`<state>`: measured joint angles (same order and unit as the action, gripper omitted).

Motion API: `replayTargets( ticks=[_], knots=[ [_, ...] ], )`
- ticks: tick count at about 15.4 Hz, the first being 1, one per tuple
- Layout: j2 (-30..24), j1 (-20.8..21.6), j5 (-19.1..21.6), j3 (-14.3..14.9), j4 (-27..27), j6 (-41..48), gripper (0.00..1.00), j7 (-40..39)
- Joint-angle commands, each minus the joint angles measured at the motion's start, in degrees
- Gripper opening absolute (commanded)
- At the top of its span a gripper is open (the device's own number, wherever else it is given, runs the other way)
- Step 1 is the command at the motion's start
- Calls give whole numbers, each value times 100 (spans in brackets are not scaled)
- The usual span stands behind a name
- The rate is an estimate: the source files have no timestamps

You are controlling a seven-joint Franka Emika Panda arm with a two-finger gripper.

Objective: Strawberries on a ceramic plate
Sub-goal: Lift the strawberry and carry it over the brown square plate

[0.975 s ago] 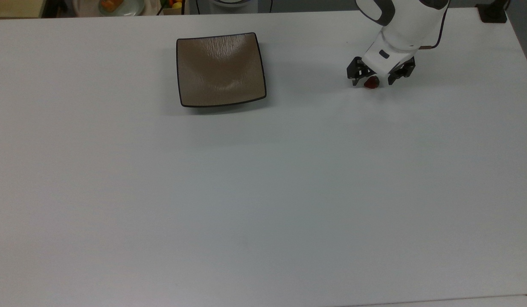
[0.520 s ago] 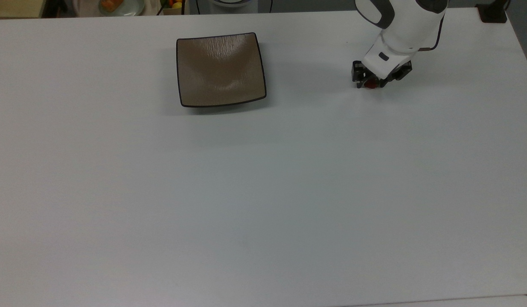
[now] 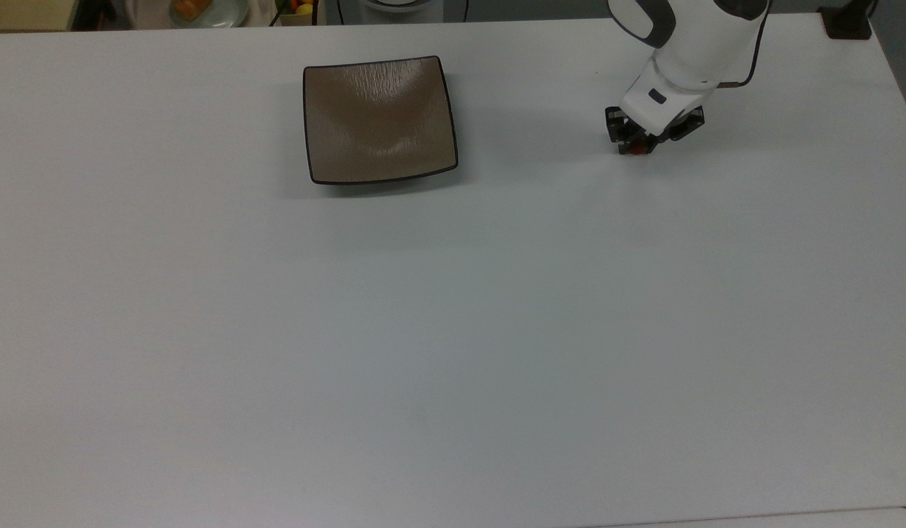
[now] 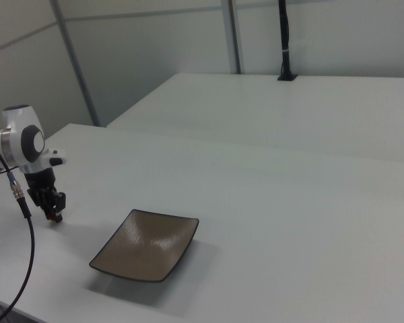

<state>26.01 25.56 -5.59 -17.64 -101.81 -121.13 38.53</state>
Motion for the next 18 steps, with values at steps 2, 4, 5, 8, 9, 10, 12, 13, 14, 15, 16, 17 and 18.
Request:
replayTargets(
  ticks=[2, 4, 5, 8, 9, 10, 12, 13, 14, 15, 16, 17, 18],
  knots=[
    [-745, -262, 14, -20, -85, 475, 20, -284],
    [-1062, -411, 75, -21, -76, 756, 20, -346],
    [-1298, -525, 110, -21, -76, 914, 20, -494],
    [-1783, -859, 365, -3, -67, 1336, 20, -1030],
    [-1958, -973, 409, 23, -67, 1494, 20, -1249],
    [-2055, -1079, 409, 32, -67, 1652, 20, -1417],
    [-2284, -1351, 444, 111, -67, 1934, 21, -1935],
    [-2346, -1387, 506, 233, -67, 2022, 21, -2137],
    [-2399, -1396, 576, 391, -67, 2119, 21, -2313],
    [-2425, -1387, 603, 540, -67, 2207, 21, -2498],
    [-2495, -1387, 603, 699, -67, 2312, 21, -2734],
    [-2522, -1396, 638, 857, -67, 2417, 21, -3024],
    [-2531, -1387, 664, 998, -67, 2549, 21, -3305]
  ],
)
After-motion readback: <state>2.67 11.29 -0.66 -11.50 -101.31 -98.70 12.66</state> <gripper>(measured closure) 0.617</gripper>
